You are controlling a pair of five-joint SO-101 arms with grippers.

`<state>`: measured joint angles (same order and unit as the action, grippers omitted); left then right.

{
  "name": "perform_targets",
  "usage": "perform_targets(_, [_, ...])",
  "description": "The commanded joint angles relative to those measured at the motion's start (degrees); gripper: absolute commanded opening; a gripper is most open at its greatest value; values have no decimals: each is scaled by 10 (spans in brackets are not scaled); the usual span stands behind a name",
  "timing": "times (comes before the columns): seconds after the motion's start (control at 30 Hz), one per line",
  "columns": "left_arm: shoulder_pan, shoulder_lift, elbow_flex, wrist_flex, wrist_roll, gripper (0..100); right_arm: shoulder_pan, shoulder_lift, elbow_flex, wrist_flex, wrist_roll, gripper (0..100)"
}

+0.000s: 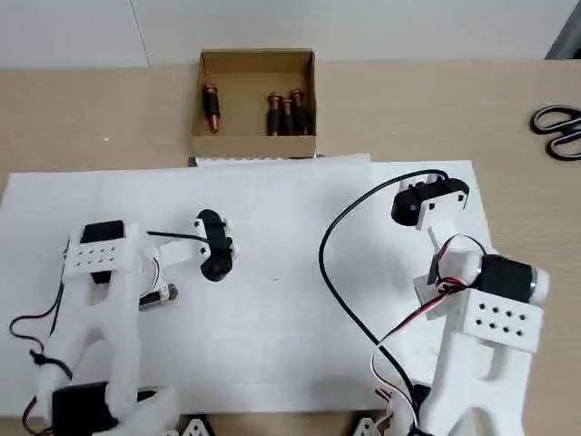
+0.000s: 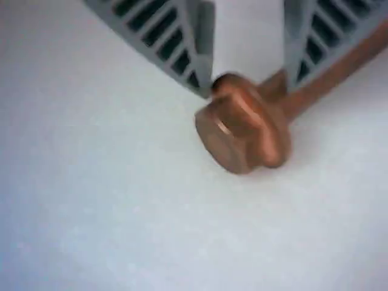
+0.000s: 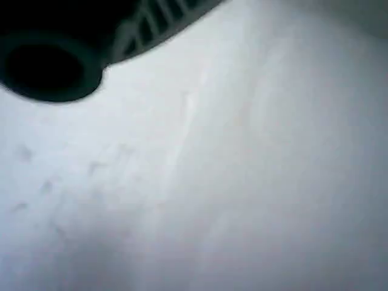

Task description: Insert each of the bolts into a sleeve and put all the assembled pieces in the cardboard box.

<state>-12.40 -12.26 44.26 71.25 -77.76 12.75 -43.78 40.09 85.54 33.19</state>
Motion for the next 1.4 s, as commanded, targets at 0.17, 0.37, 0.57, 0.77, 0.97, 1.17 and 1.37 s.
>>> perform_targets(0.17, [-31, 91, 10, -158, -253, 70, 3, -15, -4, -4, 5, 4])
perform_targets(0.37, [-25, 128, -94, -79, -222, 70, 3, -15, -4, 7, 5, 4])
perform_targets(0.57, [1, 129, -153, 24, -205, 69, 2, -15, -4, 6, 3, 4])
perform_targets(0.77, [49, 127, -156, 42, -172, 66, 2, -15, -4, 7, 2, 4])
perform_targets(0.97, [82, 125, -157, 64, -160, 66, 2, -16, -5, 12, 2, 4])
perform_targets(1.17, [82, 125, -157, 64, -159, 66, 2, -16, -5, 15, 3, 4])
perform_targets(1.37, [83, 133, -153, 63, -151, 65, 1, -16, -5, 15, 2, 4])
